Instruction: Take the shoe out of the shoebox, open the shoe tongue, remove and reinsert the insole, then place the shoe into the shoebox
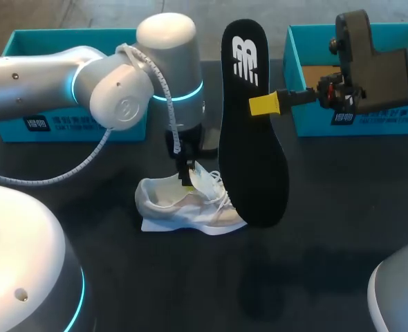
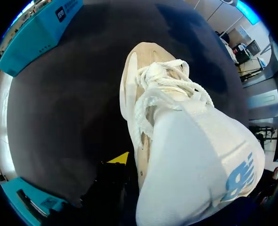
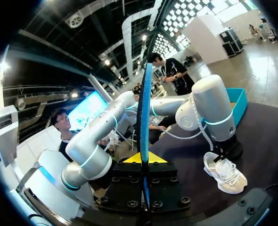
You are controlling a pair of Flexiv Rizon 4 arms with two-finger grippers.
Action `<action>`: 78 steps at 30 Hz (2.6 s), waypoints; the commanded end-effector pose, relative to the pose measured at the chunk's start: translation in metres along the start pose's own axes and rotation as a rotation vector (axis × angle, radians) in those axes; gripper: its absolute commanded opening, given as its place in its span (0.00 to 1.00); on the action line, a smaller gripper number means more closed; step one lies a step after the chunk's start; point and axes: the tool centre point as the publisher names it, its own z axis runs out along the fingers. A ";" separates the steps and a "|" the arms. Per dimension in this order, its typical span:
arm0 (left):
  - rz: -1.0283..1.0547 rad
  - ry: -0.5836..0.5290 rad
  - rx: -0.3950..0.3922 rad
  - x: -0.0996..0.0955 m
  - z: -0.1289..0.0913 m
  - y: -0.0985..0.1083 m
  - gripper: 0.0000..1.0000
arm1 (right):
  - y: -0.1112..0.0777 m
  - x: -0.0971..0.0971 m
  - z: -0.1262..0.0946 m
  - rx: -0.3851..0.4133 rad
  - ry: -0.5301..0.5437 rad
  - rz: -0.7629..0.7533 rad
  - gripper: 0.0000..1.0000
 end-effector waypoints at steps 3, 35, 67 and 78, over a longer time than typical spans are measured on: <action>0.053 0.027 0.012 0.000 -0.005 0.000 0.00 | 0.003 -0.002 0.004 0.005 0.001 0.001 0.00; 0.785 0.243 -0.013 -0.003 -0.059 -0.004 0.00 | 0.003 -0.002 0.004 0.005 0.001 0.001 0.00; 1.143 0.219 -0.104 0.002 -0.076 -0.014 0.00 | 0.003 -0.002 0.004 0.005 0.001 0.001 0.00; 1.205 0.191 -0.250 0.006 -0.095 -0.027 0.00 | 0.003 -0.002 0.004 0.005 0.001 0.001 0.00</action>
